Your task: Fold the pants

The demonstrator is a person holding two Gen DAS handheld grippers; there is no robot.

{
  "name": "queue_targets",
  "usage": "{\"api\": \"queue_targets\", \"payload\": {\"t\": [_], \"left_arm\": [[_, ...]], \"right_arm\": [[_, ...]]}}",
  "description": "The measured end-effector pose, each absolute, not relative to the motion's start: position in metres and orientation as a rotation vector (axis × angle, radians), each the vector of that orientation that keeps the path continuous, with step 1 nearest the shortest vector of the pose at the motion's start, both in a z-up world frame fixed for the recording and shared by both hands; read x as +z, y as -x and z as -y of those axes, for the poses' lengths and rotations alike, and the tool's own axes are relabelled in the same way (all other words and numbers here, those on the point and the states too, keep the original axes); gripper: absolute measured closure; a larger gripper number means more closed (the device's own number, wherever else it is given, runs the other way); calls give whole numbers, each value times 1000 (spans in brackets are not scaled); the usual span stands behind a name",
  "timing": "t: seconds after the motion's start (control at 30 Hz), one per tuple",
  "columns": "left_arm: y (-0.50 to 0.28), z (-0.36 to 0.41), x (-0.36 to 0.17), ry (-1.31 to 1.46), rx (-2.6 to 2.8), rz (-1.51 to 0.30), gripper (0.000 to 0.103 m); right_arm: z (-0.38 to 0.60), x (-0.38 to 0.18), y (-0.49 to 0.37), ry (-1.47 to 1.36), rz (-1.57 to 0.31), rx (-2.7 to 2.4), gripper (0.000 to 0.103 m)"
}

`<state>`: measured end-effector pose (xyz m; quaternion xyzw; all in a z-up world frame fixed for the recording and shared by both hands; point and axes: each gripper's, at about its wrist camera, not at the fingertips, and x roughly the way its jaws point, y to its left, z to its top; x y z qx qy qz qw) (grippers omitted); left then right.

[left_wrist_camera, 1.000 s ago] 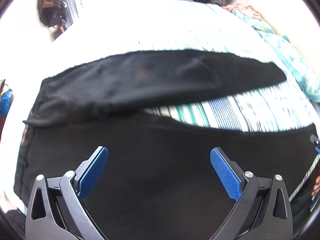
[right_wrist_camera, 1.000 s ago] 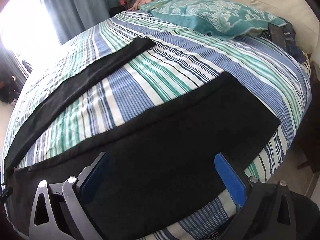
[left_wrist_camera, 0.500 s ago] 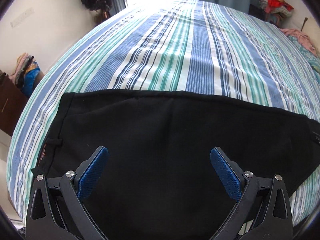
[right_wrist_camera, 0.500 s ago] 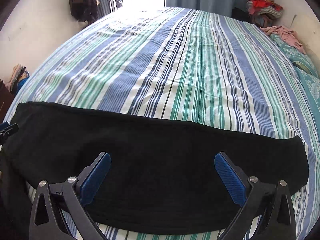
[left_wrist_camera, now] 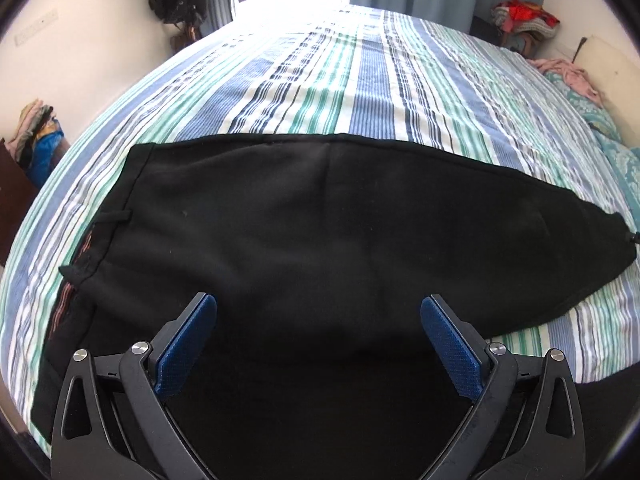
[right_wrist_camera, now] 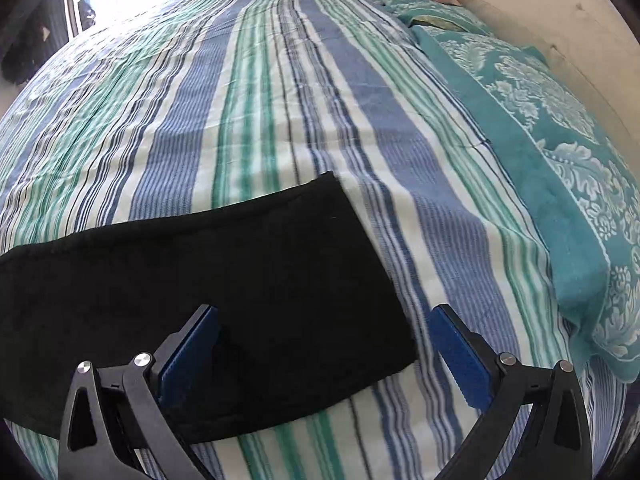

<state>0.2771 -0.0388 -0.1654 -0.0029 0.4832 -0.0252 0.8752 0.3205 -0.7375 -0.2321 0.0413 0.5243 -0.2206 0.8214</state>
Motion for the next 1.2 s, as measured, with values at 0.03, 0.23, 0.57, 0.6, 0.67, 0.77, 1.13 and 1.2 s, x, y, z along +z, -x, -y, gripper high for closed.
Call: {"api": "queue_targets", "payload": {"t": [0.03,0.23,0.57,0.6,0.67,0.77,1.13,1.2], "left_arm": [[-269,38,-170,21,-58,-1016,1],[-249,44,-205,-31,-47,-966,0],[-245,41,-210,-7,-59,-920,0],[-246,42,-210,-8,-58,-918,0],[-246,42,-211,-10,-57,-915,0],[-246,42,-211,-16,-53,-916,0],[-246,47,-209,-50,-22,-929,0],[-247,48,-208,-55,-15,-939,0]], "right_arm": [[751,-224,-317,-109,-1101,-480,0],[770,-206,-348,-200,-1089,-370,0],[769,-260,-395,-275,-1227,-403,33],[766,-252,-391,-260,-1192,-388,56],[759,-237,-380,-248,-1150,-341,93],[743,-205,-347,-190,-1048,-282,95],[687,-206,-113,-344,-914,-341,96],[678,-221,-91,-360,-943,-362,95]]}}
